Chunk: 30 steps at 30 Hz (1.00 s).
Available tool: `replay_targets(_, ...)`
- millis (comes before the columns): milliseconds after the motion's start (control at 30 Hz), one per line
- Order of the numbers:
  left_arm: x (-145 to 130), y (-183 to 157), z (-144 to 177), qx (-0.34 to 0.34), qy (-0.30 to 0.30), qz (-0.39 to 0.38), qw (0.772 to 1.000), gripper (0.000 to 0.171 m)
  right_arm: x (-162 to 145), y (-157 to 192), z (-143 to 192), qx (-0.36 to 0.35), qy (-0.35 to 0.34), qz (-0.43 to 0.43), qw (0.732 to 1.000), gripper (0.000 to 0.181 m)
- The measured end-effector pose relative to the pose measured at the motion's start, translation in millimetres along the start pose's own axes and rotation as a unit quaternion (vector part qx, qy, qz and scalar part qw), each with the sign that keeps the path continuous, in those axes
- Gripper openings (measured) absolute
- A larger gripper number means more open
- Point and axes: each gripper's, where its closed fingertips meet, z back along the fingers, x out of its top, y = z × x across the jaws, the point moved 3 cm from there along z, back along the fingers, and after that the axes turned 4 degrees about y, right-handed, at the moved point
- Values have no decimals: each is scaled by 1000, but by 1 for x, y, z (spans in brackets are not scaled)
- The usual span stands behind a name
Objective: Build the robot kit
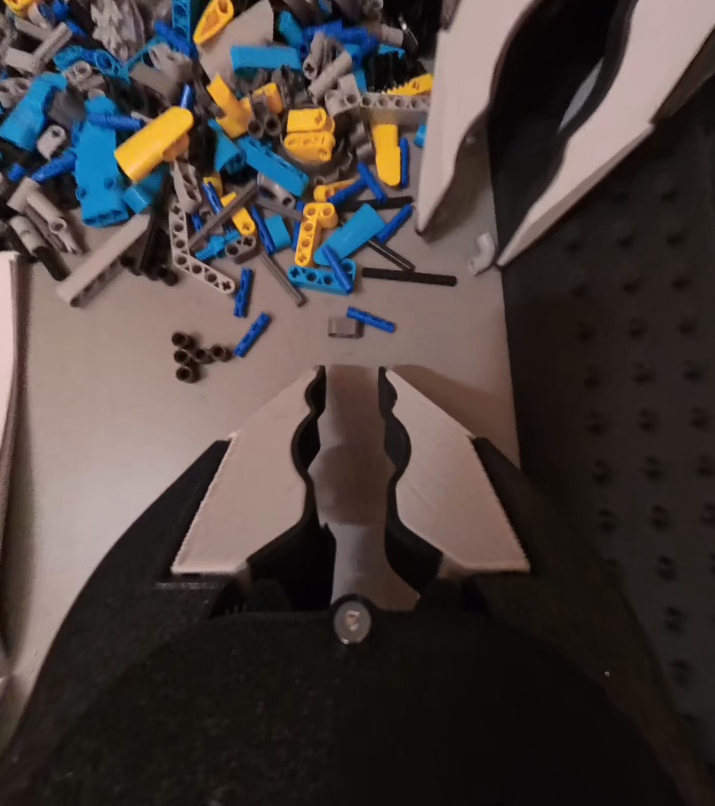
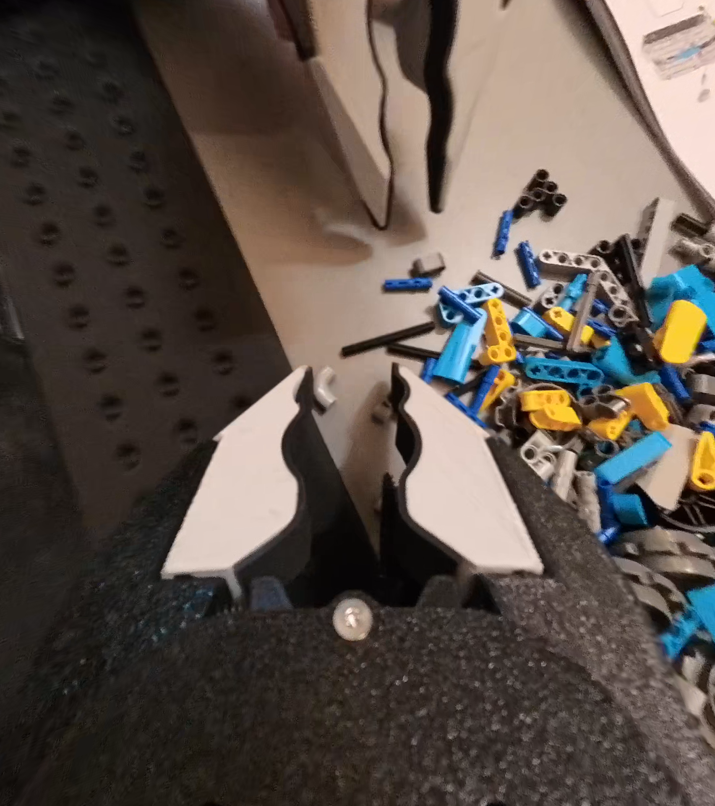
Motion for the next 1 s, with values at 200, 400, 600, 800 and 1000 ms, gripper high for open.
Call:
replay_targets(200, 13, -5, -18, -23, -12, 6, 1000, 22, -11, -35, 6, -89, 30, -4, 996, 36)
replay_targets(400, 28, -7, -27, -19, -27, 12, 999, 19, -4, -32, 12, -92, 9, -8, 996, 36)
replay_targets(600, 14, -31, -18, -54, -8, -27, 998, 10, -13, -14, 8, -60, 25, -7, 998, 35)
replay_targets(800, 24, -21, -30, -32, -20, -17, 999, 2, -22, -44, 14, -120, 39, -20, 992, 26)
replay_targets(1000, 31, -24, -33, -31, -22, -18, 999, 2, -14, -40, 25, -114, -2, -39, 993, 29)
